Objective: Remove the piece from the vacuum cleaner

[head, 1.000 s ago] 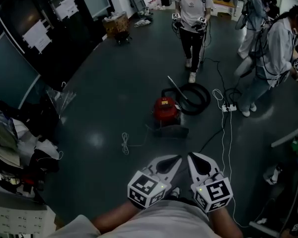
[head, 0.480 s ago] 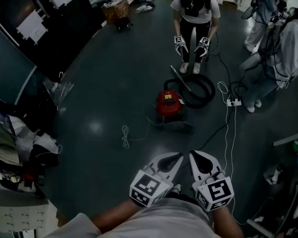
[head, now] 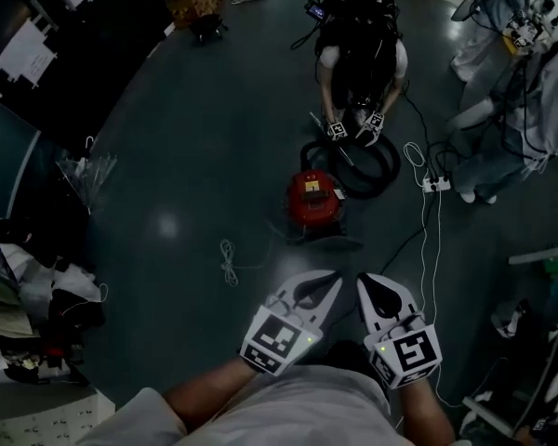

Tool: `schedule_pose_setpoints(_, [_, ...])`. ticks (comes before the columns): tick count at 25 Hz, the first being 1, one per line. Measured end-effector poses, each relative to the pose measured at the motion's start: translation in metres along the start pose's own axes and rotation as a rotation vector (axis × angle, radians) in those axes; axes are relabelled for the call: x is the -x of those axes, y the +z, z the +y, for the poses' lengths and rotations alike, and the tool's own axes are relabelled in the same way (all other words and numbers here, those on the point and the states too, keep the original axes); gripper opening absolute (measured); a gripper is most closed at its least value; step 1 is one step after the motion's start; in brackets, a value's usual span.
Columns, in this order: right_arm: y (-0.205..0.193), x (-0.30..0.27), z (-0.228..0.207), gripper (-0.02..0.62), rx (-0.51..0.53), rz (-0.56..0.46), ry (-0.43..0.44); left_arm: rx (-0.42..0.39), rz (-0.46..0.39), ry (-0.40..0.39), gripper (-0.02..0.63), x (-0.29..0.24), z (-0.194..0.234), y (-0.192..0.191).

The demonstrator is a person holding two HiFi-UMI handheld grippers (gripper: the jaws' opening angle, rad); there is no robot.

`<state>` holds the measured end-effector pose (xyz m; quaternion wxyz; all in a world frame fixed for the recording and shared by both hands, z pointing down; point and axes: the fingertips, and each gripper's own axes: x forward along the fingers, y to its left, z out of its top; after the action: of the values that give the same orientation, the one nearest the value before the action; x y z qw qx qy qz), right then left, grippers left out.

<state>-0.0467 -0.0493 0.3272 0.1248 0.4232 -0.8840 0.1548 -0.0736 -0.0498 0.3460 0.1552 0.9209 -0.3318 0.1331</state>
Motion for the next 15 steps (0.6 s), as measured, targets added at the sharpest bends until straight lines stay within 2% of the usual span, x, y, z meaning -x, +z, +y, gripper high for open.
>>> schedule_pose_setpoints(7, [-0.003, -0.045, -0.028, 0.015, -0.010, 0.031, -0.049, -0.036, -0.006, -0.038, 0.006, -0.031, 0.058, 0.006])
schedule_pose_setpoints(15, [-0.029, -0.097, -0.079, 0.015, 0.031, 0.063, -0.044, -0.027, 0.042, -0.032, 0.006, -0.083, 0.103, -0.034])
